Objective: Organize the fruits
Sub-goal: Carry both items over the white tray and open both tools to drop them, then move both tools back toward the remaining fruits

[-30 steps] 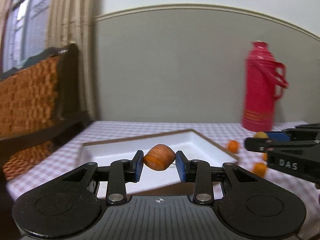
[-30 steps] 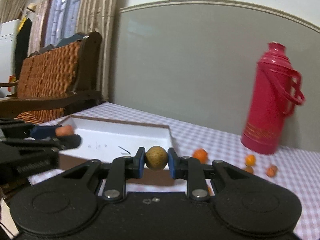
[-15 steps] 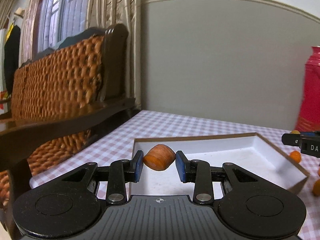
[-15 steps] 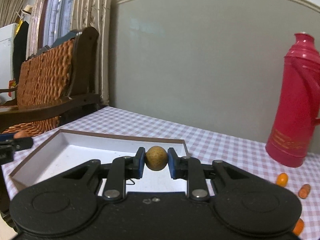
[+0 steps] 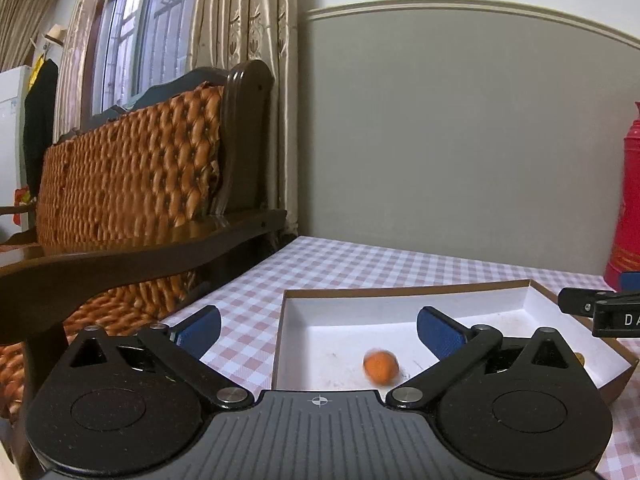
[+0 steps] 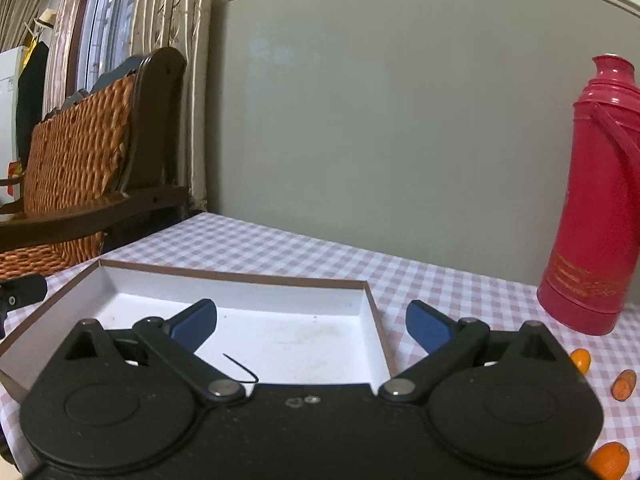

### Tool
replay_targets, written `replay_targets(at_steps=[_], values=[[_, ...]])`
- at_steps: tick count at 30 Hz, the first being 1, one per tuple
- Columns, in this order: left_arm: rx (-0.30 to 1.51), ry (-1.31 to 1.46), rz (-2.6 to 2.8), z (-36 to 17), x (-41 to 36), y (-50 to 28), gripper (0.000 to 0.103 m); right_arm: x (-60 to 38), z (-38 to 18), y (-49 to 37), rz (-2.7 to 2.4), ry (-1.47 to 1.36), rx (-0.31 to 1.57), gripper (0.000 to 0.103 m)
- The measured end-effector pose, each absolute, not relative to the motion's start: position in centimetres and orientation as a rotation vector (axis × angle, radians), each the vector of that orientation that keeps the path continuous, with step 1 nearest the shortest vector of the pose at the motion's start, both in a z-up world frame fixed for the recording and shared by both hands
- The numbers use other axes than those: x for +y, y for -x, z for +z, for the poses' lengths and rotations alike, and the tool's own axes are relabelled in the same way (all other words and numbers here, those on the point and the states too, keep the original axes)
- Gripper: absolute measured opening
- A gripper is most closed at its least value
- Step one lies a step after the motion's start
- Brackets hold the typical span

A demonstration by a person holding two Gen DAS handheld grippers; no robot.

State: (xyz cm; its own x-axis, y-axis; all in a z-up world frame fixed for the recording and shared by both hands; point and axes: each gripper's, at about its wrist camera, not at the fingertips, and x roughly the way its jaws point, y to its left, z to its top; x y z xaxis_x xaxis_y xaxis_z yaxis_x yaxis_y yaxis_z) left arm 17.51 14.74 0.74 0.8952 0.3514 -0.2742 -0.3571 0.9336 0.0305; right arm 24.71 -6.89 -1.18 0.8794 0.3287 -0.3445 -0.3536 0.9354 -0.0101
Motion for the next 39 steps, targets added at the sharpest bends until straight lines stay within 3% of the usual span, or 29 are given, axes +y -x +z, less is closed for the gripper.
replay_targets(at_steps=[13, 19, 39], values=[[0.243, 0.010, 0.443, 1.8, 13.1, -16.3, 0.103, -7.4, -0.2, -22.7, 0.307, 0.119, 0.262, 0.097], [0.236, 0.096, 0.359, 2.3, 12.9, -14.5, 0.103, -8.1, 0.0, -22.0, 0.313, 0.110, 0.331, 0.097], [0.195, 0.071, 0.110, 2.7, 5.4, -8.9, 0.103, -15.1, 0.9, -12.1, 0.222, 0.129, 0.290, 0.097]])
